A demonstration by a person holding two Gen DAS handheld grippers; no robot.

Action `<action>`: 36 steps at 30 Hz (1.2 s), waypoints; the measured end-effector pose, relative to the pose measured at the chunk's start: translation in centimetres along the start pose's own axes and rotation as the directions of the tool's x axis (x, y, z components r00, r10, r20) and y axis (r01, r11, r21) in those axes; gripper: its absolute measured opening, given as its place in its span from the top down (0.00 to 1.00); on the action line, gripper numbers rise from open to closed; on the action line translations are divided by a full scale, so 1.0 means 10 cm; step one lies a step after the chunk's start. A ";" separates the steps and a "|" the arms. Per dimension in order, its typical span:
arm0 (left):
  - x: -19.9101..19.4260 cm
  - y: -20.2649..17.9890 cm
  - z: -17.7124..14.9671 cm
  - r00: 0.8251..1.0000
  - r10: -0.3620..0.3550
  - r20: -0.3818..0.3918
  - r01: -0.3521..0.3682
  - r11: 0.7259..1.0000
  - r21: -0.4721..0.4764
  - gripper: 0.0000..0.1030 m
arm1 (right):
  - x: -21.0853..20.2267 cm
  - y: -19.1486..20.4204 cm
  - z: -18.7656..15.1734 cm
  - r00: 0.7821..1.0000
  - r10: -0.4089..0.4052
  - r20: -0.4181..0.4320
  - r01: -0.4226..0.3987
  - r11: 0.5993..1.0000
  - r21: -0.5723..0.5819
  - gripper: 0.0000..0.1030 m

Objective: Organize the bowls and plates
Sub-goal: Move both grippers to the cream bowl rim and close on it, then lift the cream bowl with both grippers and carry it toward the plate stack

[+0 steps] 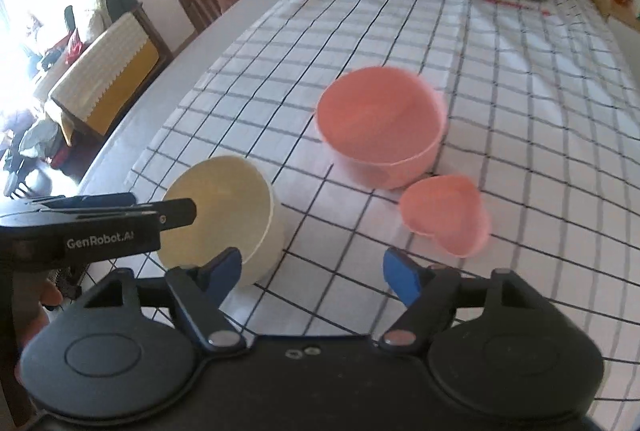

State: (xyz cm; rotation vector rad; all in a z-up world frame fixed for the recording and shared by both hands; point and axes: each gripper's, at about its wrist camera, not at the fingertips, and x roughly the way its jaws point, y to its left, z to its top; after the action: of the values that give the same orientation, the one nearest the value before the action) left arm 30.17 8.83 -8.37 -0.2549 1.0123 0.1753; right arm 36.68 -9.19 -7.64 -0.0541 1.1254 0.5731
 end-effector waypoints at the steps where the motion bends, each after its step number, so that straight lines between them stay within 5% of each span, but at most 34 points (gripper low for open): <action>1: 0.02 0.02 0.00 1.000 -0.007 -0.001 0.007 1.000 -0.011 0.40 | 0.04 0.02 0.01 1.000 0.001 -0.009 -0.001 1.000 -0.001 0.29; 7: 0.16 0.11 -0.01 0.999 0.007 -0.043 -0.010 0.998 -0.057 0.63 | 0.26 0.09 0.05 0.999 0.015 -0.051 -0.015 1.000 0.003 0.43; 16: 0.21 0.18 -0.03 0.997 -0.007 -0.075 -0.001 0.993 -0.115 0.83 | 0.34 0.13 0.08 0.997 0.026 -0.078 -0.022 0.999 0.050 0.64; 24: 0.15 0.13 -0.06 0.998 -0.009 -0.063 0.004 0.997 -0.080 0.89 | 0.32 0.18 0.07 0.995 0.022 -0.096 -0.015 0.997 0.079 0.89; 36: -0.06 -0.08 -0.20 0.997 -0.046 -0.067 0.045 0.999 -0.011 0.89 | 0.08 0.16 -0.10 0.996 -0.040 -0.076 0.043 0.998 0.043 0.91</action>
State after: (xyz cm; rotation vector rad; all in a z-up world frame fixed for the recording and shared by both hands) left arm 28.38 7.49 -8.75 -0.2941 1.0718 0.1309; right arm 35.35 -7.77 -8.37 -0.0610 1.2068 0.5124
